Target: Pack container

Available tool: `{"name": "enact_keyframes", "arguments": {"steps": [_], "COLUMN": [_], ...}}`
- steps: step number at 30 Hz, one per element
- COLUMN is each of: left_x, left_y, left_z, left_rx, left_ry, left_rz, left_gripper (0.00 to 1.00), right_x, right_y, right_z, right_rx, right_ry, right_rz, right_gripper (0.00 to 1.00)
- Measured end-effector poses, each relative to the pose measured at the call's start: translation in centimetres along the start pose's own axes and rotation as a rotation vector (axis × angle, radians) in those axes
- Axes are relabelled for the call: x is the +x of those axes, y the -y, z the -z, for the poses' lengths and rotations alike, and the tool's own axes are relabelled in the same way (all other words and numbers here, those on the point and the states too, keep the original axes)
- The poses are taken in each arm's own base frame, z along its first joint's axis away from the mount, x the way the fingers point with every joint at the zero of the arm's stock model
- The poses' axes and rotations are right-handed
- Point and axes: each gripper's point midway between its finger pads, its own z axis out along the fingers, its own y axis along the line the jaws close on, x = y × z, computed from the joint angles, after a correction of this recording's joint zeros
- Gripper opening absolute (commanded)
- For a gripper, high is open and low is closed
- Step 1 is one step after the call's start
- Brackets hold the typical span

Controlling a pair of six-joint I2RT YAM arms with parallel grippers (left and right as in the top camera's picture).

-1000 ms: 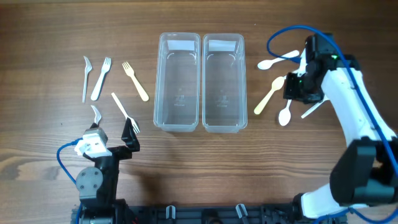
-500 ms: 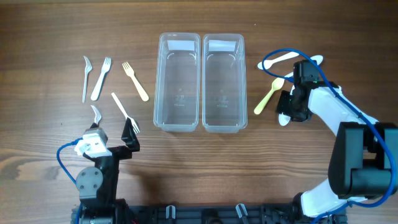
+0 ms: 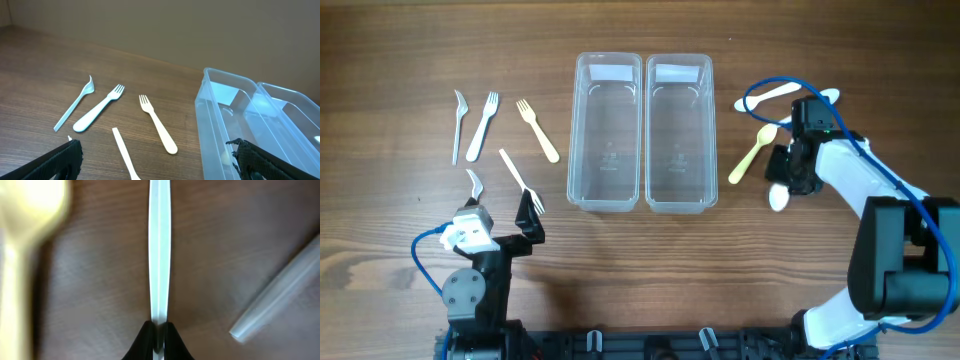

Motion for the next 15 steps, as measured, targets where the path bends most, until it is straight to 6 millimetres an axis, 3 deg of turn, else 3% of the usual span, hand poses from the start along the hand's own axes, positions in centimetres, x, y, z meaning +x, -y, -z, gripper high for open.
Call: {"name": "enact_keyframes", "arguments": {"steps": [2,4,6,8,11,15], "left_x": [0.0,0.0,0.0,0.0,0.0,0.0], "left_y": [0.0,0.0,0.0,0.0,0.0,0.0], "left_z": [0.0,0.0,0.0,0.0,0.0,0.0], "left_rx": [0.0,0.0,0.0,0.0,0.0,0.0], "left_ry": [0.0,0.0,0.0,0.0,0.0,0.0], "left_rz": [0.0,0.0,0.0,0.0,0.0,0.0], "left_gripper": [1.0,1.0,1.0,1.0,1.0,1.0], "right_x": [0.8,-0.2,-3.0,-3.3,-1.7,1.3], "right_y": [1.2,1.3,0.5,-1.0,-6.9,-14.3], "right_z": [1.3,4.2,10.2,15.0,20.1,21.8], "right_rx": [0.058,0.049,-0.028,-0.117,-0.332,-0.51], "right_ry": [-0.036,0.019,0.2,0.335,0.448,0.453], "right_rz": [0.006,-0.001,-0.019,0.007,0.171,0.368], "right_gripper": [0.04,0.04,0.04,0.04,0.04,0.04]}}
